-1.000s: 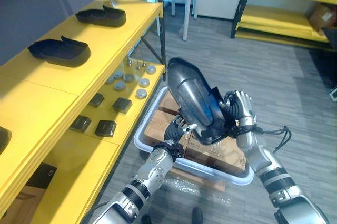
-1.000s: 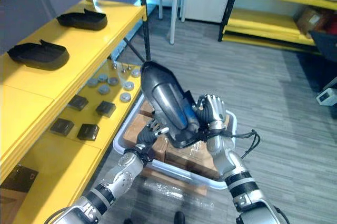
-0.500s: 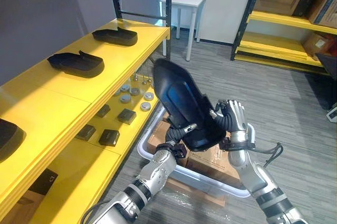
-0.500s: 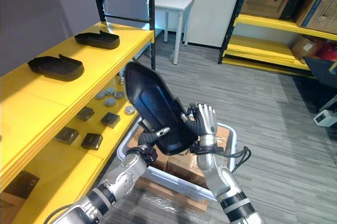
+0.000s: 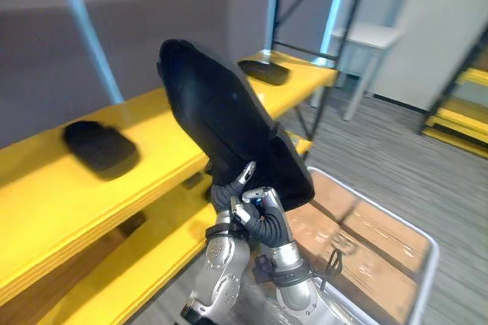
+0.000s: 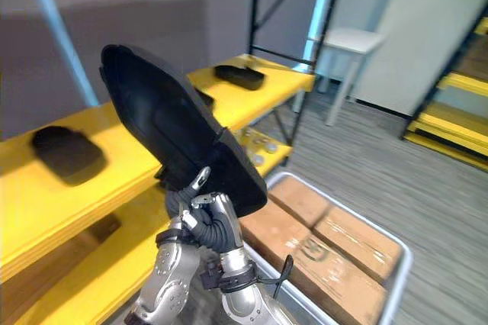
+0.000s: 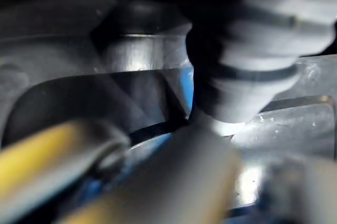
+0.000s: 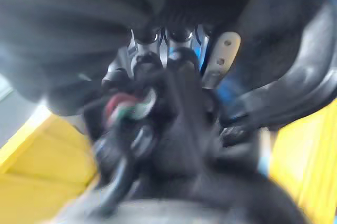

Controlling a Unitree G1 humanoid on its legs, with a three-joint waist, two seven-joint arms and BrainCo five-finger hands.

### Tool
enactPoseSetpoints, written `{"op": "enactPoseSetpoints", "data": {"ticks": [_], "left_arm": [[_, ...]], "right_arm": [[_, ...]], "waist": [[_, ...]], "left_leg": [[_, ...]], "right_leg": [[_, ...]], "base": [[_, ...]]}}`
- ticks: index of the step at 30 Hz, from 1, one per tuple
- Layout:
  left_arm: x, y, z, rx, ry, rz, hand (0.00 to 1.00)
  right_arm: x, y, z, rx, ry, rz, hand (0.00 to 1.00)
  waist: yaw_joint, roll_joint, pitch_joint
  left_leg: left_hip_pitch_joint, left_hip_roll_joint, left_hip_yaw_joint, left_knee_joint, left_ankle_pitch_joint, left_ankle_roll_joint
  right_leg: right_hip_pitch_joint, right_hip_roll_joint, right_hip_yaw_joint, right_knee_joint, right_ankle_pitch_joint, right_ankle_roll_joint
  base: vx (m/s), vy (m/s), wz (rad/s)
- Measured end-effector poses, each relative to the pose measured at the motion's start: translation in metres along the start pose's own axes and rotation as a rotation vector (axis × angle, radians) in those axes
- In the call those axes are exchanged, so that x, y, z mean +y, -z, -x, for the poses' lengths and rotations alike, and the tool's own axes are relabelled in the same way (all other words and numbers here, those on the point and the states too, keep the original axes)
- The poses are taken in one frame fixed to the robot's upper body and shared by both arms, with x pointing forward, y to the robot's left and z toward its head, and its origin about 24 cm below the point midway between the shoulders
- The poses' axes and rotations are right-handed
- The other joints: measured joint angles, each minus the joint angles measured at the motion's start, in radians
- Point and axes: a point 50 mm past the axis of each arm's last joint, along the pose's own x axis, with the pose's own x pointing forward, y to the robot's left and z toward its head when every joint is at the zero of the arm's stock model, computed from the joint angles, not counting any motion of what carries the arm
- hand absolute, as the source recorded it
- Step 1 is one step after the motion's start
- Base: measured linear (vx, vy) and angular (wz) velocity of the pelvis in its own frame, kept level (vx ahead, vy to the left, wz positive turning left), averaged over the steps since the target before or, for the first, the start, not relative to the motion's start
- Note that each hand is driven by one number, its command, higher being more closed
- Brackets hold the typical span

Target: Walk over and take plastic housings, then place them on the shelf

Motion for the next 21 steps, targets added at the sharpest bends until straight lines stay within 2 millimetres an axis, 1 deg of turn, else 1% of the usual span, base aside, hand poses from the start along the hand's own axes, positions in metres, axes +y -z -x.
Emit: {"op": "enactPoseSetpoints", "data": {"ticks": [1,2,3,4,5,6,7,8,9,10,11,12,13,14,15,16,17,18,19,20,21], "left_arm": [[0.005,-0.002,0.005,-0.008,-0.011,-0.016,1.00],[0.016,-0.006,0.015,-0.016,-0.041,-0.048,1.00],[0.027,-0.010,0.022,-0.026,-0.073,-0.087,1.00],[0.031,-0.011,0.024,-0.029,-0.087,-0.102,1.00],[0.036,-0.013,0.028,-0.036,-0.101,-0.130,1.00],[0.041,-0.015,0.030,-0.047,-0.122,-0.187,1.00],[0.045,-0.018,0.032,-0.063,-0.133,-0.253,1.00],[0.046,-0.019,0.032,-0.071,-0.137,-0.280,1.00],[0.048,-0.022,0.031,-0.098,-0.147,-0.376,1.00],[0.049,-0.024,0.029,-0.117,-0.147,-0.441,1.00],[0.051,-0.027,0.028,-0.146,-0.155,-0.519,1.00],[0.053,-0.029,0.027,-0.161,-0.165,-0.558,1.00],[0.058,-0.035,0.025,-0.204,-0.202,-0.638,1.00],[0.061,-0.038,0.024,-0.227,-0.230,-0.670,1.00],[0.069,-0.045,0.023,-0.263,-0.295,-0.719,1.00],[0.074,-0.049,0.022,-0.280,-0.331,-0.749,1.00],[0.085,-0.056,0.022,-0.303,-0.405,-0.796,1.00],[0.095,-0.064,0.023,-0.328,-0.480,-0.840,1.00],[0.100,-0.067,0.023,-0.340,-0.504,-0.866,1.00],[0.105,-0.072,0.023,-0.352,-0.532,-0.904,1.00],[0.105,-0.073,0.022,-0.359,-0.536,-0.933,1.00]], "right_arm": [[0.001,0.001,0.001,0.010,-0.005,-0.007,0.00],[0.002,0.001,0.003,0.026,-0.010,-0.029,0.00],[0.002,0.001,0.001,0.028,-0.012,-0.041,0.00],[0.002,0.000,0.001,0.027,-0.008,-0.045,0.00],[0.003,0.000,0.000,0.029,-0.007,-0.049,0.00],[0.007,0.002,0.000,0.038,-0.026,-0.055,0.00],[0.009,0.003,0.001,0.049,-0.037,-0.057,0.00],[0.009,0.004,0.001,0.050,-0.045,-0.056,0.00],[0.009,0.004,0.000,0.056,-0.054,-0.068,0.00],[0.009,0.005,0.000,0.062,-0.057,-0.084,0.00],[0.009,0.005,-0.001,0.071,-0.065,-0.113,0.00],[0.009,0.005,-0.001,0.078,-0.070,-0.133,0.00],[0.012,0.003,-0.003,0.088,-0.079,-0.187,0.00],[0.012,0.002,-0.003,0.090,-0.081,-0.210,0.00],[0.012,0.000,-0.003,0.091,-0.075,-0.260,0.00],[0.010,0.000,-0.003,0.092,-0.072,-0.298,0.00],[0.002,-0.001,-0.002,0.095,-0.044,-0.342,0.00],[-0.007,-0.002,0.000,0.096,-0.019,-0.408,0.00],[-0.011,-0.003,0.001,0.096,-0.006,-0.438,0.00],[-0.021,-0.006,0.006,0.091,0.010,-0.496,0.00],[-0.032,-0.008,0.014,0.090,0.014,-0.618,0.00]], "waist": [[0.006,0.000,0.000],[0.021,0.001,-0.003],[0.029,0.000,-0.009],[0.037,0.001,-0.011],[0.046,0.001,-0.012],[0.051,-0.001,-0.015],[0.050,-0.002,-0.018],[0.052,0.001,-0.019],[0.052,0.002,-0.021],[0.050,0.001,-0.021],[0.046,0.002,-0.020],[0.044,0.002,-0.019],[0.040,0.008,-0.014],[0.038,0.008,-0.014],[0.035,0.010,-0.012],[0.034,0.010,-0.008],[0.033,0.009,-0.006],[0.023,0.008,-0.004],[0.018,0.006,-0.002],[0.009,0.003,-0.002],[-0.002,-0.001,0.001]], "left_leg": [[0.001,-0.010,0.000,-0.001,0.000,0.000],[0.011,-0.040,-0.002,-0.015,0.000,-0.001],[0.024,-0.073,-0.002,-0.043,0.001,0.000],[0.026,-0.087,-0.008,-0.051,0.003,0.004],[0.029,-0.107,-0.024,-0.054,0.015,0.020],[0.037,-0.130,-0.047,-0.051,0.031,0.043],[0.047,-0.153,-0.075,-0.053,0.027,0.053],[0.054,-0.162,-0.086,-0.055,0.025,0.064],[0.072,-0.177,-0.114,-0.056,0.029,0.087],[0.091,-0.186,-0.138,-0.057,0.020,0.099],[0.118,-0.197,-0.175,-0.057,0.009,0.113],[0.132,-0.202,-0.194,-0.056,0.001,0.121],[0.162,-0.205,-0.235,-0.054,-0.020,0.133],[0.168,-0.205,-0.253,-0.049,-0.032,0.139],[0.181,-0.202,-0.285,-0.043,-0.043,0.146],[0.192,-0.202,-0.299,-0.043,-0.047,0.148],[0.203,-0.203,-0.326,-0.039,-0.056,0.148],[0.206,-0.203,-0.351,-0.033,-0.062,0.139],[0.207,-0.204,-0.362,-0.031,-0.064,0.137],[0.207,-0.207,-0.386,-0.031,-0.066,0.132],[0.211,-0.215,-0.413,-0.030,-0.069,0.127]], "right_leg": [[0.007,-0.010,-0.010,0.001,-0.005,0.006],[0.022,-0.037,-0.032,0.004,-0.014,0.020],[0.031,-0.063,-0.041,0.011,-0.022,0.030],[0.034,-0.077,-0.055,0.023,-0.028,0.038],[0.039,-0.099,-0.070,0.049,-0.034,0.045],[0.047,-0.132,-0.093,0.111,-0.063,0.064],[0.054,-0.169,-0.124,0.186,-0.081,0.057],[0.053,-0.187,-0.140,0.229,-0.082,0.056],[0.055,-0.224,-0.150,0.322,-0.083,0.049],[0.055,-0.254,-0.155,0.400,-0.075,0.030],[0.051,-0.290,-0.156,0.501,-0.048,-0.016],[0.048,-0.305,-0.142,0.552,-0.026,-0.050],[0.010,-0.310,-0.026,0.679,-0.012,-0.104],[-0.014,-0.292,0.031,0.727,-0.054,-0.089],[-0.058,-0.240,0.123,0.790,-0.143,-0.083],[-0.072,-0.213,0.157,0.803,-0.171,-0.080],[-0.099,-0.157,0.203,0.794,-0.214,-0.068],[-0.122,-0.096,0.248,0.750,-0.241,-0.059],[-0.136,-0.060,0.284,0.714,-0.248,-0.051],[-0.156,0.013,0.368,0.626,-0.262,-0.030],[-0.161,0.076,0.450,0.533,-0.269,-0.018]], "base": [[0.14,0.172,0.88],[0.17,0.170,0.73],[0.18,0.169,0.69],[0.21,0.154,0.58],[0.22,0.138,0.55],[0.28,0.152,0.76],[0.24,0.127,0.75],[0.24,0.142,0.79],[0.22,0.164,0.71],[0.25,0.218,0.94],[0.20,0.186,0.81],[0.22,0.199,0.96],[0.17,0.118,0.75],[0.18,0.078,0.89],[0.08,-0.005,0.63],[0.09,-0.016,0.74],[0.09,-0.017,0.69],[0.11,-0.021,0.67],[0.10,-0.029,0.64],[0.09,-0.043,0.65],[0.11,-0.066,0.82]]}}
